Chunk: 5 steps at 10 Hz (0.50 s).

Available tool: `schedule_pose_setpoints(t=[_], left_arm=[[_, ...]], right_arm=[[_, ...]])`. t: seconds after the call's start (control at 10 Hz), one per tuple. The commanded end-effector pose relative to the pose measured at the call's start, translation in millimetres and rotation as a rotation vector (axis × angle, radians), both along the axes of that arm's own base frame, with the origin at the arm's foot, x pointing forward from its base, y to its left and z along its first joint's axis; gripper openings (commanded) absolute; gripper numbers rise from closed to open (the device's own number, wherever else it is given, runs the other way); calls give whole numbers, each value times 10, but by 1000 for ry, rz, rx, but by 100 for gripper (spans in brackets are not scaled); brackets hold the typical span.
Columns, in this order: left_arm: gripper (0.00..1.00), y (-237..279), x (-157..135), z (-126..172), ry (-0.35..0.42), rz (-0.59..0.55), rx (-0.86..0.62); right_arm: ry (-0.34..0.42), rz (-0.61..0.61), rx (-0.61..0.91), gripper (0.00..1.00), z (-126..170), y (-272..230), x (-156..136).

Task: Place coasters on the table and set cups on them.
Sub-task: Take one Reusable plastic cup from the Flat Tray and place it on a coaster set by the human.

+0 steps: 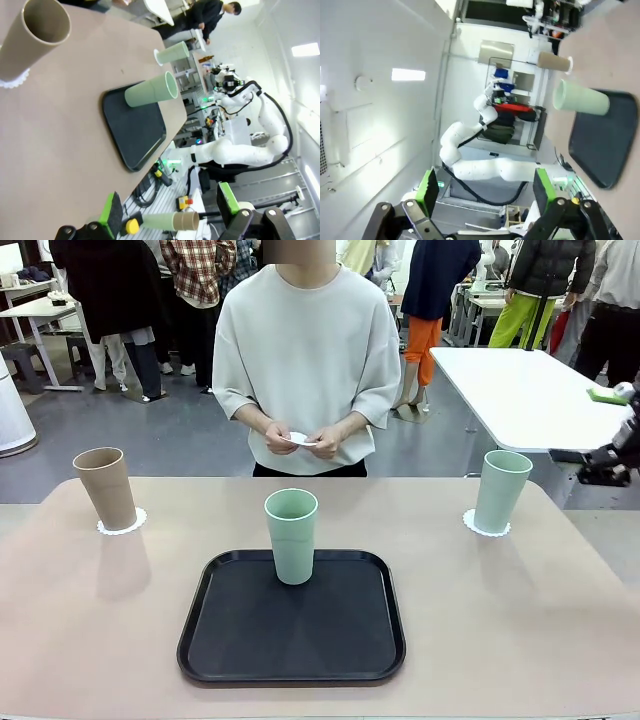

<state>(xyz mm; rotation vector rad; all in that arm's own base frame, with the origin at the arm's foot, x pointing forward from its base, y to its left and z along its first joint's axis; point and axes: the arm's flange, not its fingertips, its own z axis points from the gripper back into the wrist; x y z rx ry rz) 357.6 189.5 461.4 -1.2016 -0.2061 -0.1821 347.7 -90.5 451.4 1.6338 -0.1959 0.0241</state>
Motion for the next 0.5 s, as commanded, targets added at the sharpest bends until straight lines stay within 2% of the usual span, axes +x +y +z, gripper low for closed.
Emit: schedule_pose_setpoints(t=[0.0, 0.1, 0.4], left_arm=[[100, 6, -15, 20, -8, 1, -5], [100, 6, -15, 20, -8, 1, -5], [100, 6, -15, 20, -8, 1, -5]], right_arm=[[30, 102, -143, 100, -43, -174, 23], [43, 168, -196, 100, -39, -246, -29], [52, 170, -260, 100, -31, -431, -185]])
